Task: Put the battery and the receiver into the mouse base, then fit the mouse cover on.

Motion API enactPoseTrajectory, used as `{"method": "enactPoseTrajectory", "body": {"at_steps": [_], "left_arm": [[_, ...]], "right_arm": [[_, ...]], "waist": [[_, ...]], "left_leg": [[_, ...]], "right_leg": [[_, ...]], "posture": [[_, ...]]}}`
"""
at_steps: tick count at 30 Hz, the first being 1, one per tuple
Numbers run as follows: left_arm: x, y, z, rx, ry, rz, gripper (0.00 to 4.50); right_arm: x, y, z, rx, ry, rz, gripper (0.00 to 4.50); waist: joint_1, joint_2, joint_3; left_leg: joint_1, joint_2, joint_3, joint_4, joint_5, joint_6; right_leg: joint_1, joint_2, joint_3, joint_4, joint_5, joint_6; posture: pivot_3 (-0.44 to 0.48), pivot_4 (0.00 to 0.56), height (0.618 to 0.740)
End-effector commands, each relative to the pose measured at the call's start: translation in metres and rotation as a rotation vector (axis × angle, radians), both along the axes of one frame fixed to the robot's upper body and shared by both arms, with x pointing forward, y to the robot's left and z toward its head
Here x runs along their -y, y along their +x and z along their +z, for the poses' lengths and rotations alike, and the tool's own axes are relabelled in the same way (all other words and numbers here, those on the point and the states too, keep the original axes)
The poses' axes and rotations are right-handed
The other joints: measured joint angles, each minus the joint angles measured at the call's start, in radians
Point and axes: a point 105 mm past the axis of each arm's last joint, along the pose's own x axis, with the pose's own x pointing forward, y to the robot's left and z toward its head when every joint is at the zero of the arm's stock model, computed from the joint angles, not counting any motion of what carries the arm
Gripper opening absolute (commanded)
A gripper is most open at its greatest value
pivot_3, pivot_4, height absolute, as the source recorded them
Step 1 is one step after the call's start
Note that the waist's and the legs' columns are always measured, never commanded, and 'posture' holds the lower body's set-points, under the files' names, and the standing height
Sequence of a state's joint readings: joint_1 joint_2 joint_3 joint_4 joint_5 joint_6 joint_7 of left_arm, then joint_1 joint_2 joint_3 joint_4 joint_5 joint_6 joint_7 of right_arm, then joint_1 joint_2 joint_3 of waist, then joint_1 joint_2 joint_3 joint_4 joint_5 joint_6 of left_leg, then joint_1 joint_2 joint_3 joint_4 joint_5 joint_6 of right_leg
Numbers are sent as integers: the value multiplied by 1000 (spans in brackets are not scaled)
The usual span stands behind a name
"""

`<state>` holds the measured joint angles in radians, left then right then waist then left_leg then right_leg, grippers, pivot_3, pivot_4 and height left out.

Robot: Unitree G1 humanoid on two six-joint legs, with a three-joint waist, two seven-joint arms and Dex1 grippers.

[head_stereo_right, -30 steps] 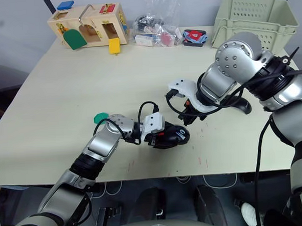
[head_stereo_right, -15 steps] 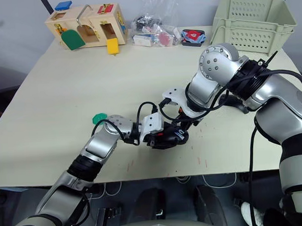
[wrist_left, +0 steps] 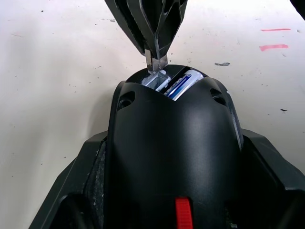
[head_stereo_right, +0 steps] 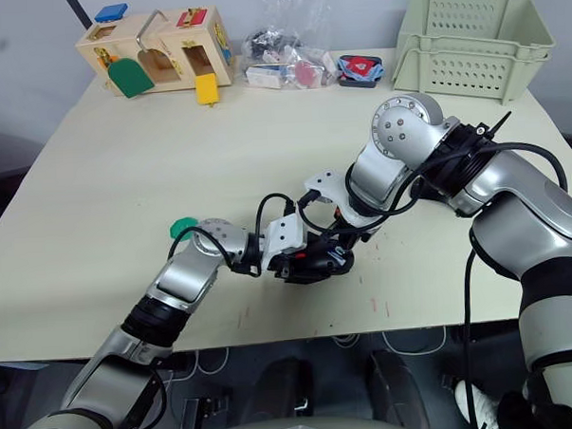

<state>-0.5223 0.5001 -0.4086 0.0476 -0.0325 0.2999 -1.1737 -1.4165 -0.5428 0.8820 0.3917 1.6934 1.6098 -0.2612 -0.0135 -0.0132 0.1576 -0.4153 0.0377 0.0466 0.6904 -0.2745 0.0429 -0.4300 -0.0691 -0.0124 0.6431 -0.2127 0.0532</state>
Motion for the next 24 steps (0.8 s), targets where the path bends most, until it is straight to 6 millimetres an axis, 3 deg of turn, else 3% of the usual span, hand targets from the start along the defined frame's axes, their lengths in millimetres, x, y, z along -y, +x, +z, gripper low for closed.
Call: {"method": "enactPoseTrajectory", "body": {"at_steps": [1, 24], "left_arm": [[-10, -7, -23, -73, 73, 22, 2964], [-11, -10, -24, -77, 75, 19, 2964]], "right_arm": [[-7, 0, 11, 21, 43, 19, 0], [-9, 1, 1, 34, 29, 26, 0]], "waist": [[-1, 0, 0], [-2, 0, 0]], "left_leg": [[0, 0, 0, 0, 0, 0], [0, 0, 0, -3, 0, 0]], "right_leg": [[0, 0, 0, 0, 0, 0], [-1, 0, 0, -1, 0, 0]], "posture": [[0, 150, 740], [0, 150, 740]]}}
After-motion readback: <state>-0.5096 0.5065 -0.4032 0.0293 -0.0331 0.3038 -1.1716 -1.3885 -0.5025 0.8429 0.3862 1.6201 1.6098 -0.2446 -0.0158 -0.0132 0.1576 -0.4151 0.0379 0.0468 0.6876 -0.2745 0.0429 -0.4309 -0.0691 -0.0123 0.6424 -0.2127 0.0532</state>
